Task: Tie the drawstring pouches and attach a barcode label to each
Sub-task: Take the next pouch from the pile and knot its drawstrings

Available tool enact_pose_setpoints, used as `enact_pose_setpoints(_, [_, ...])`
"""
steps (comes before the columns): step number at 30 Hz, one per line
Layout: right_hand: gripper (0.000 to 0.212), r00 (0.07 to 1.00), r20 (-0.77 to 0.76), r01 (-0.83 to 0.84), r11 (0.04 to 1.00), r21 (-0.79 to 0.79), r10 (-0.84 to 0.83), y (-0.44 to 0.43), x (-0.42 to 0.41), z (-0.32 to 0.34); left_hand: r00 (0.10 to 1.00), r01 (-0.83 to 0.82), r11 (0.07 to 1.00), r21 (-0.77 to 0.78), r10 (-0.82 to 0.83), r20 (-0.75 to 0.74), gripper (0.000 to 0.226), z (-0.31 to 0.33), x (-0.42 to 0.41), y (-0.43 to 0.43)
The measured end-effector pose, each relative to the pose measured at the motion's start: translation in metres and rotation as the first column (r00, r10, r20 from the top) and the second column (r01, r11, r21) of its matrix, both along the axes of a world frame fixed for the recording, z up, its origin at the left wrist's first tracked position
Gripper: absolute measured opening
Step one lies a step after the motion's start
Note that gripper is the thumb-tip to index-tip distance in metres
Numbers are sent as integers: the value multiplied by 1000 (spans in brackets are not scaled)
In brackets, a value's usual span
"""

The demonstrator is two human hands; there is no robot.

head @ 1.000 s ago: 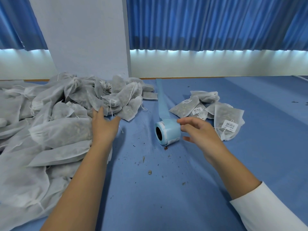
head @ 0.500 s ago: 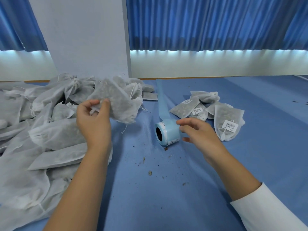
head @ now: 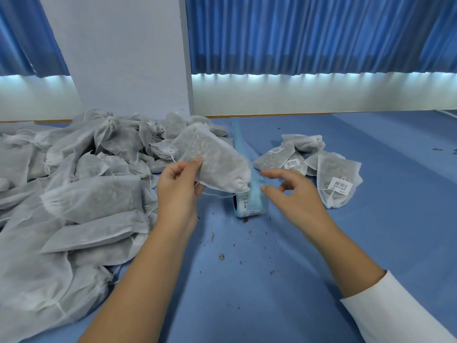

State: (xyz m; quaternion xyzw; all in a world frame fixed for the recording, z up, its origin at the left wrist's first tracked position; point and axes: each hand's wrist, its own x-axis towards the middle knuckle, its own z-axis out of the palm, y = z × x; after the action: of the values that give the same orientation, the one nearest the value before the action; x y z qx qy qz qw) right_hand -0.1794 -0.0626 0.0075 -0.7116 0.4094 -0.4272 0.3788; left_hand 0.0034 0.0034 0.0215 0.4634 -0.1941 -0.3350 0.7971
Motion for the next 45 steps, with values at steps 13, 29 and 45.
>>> enact_pose_setpoints(13, [7,967,132,-230,968,98,216,12,7,4,989,85,996,11,-83,-122,8,-8,0,-3])
enact_pose_setpoints(29, [16,938,204,-315,935,164,280,15,6,9,662,-69,971,229,-128,739,25,-14,-14,1])
enact_pose_setpoints(45, [18,913,248,-348,936,55,325,16,2,13,568,400,893,204,-417,710,25,3,-16,21])
